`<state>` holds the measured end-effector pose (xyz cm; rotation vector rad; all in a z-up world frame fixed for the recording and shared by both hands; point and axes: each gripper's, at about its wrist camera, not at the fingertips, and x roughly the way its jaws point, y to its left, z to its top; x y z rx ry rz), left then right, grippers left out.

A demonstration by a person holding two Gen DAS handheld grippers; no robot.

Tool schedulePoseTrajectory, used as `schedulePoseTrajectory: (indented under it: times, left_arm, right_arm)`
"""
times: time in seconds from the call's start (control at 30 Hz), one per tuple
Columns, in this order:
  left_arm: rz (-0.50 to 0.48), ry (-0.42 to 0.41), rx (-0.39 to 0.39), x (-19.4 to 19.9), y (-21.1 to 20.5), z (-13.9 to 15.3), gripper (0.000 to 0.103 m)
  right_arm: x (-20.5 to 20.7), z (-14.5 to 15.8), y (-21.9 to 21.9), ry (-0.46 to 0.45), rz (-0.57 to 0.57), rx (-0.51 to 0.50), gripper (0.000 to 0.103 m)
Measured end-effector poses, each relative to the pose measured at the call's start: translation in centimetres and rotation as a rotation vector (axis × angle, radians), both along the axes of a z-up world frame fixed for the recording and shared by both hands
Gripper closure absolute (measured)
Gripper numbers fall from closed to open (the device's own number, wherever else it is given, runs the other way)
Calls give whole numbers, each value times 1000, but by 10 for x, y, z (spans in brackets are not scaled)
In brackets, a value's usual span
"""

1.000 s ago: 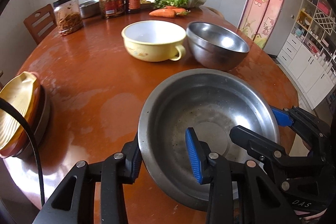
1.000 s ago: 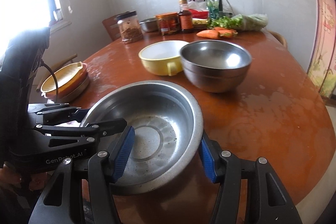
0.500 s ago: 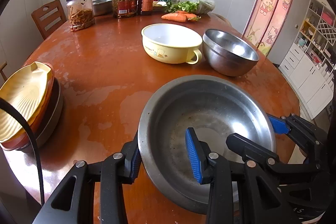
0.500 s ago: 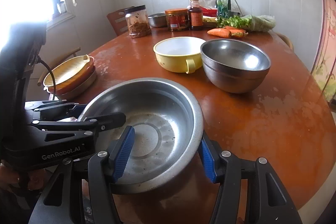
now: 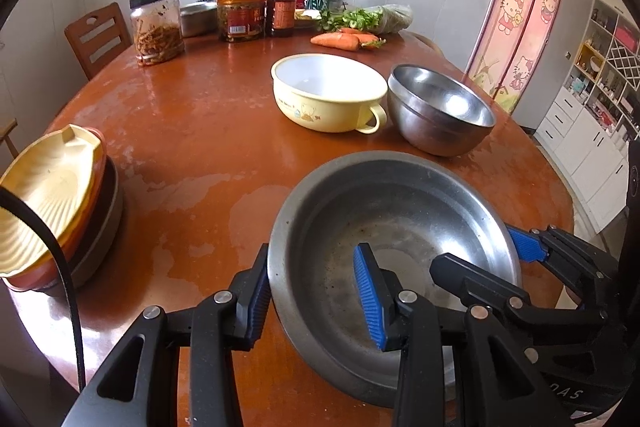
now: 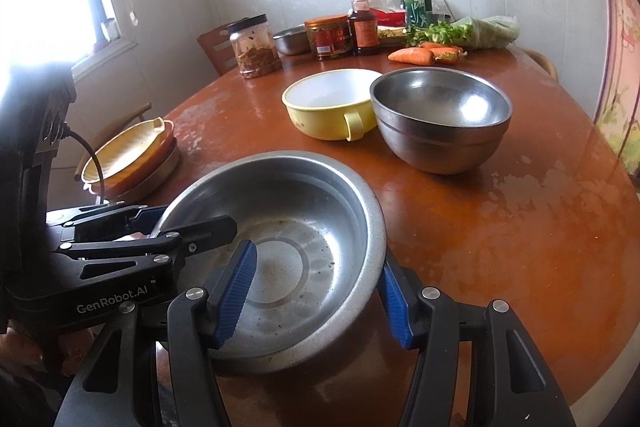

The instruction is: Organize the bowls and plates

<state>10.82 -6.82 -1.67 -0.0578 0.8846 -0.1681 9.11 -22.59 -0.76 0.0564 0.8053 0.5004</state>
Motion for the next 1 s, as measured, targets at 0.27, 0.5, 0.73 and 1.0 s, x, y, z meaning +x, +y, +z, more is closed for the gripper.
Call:
schedulePoseTrajectory:
  times: [0.27,0.5,0.73,1.0]
  left_arm:
    - [29,-32,39,-4,2,9,57]
    - [47,-67,61,-10,1,25,53]
    - [26,-85,72,-4,-14,39,53]
    - [-5,-95,64,26,-41,59,34]
  right_arm:
    - [0,5,-5,-18,-23,4,35]
    - [2,12,-13,-50,-37,22,31]
    - [7,19,-34,-84,-73,37,26]
    - [33,33,-69,-112,-164,34,24]
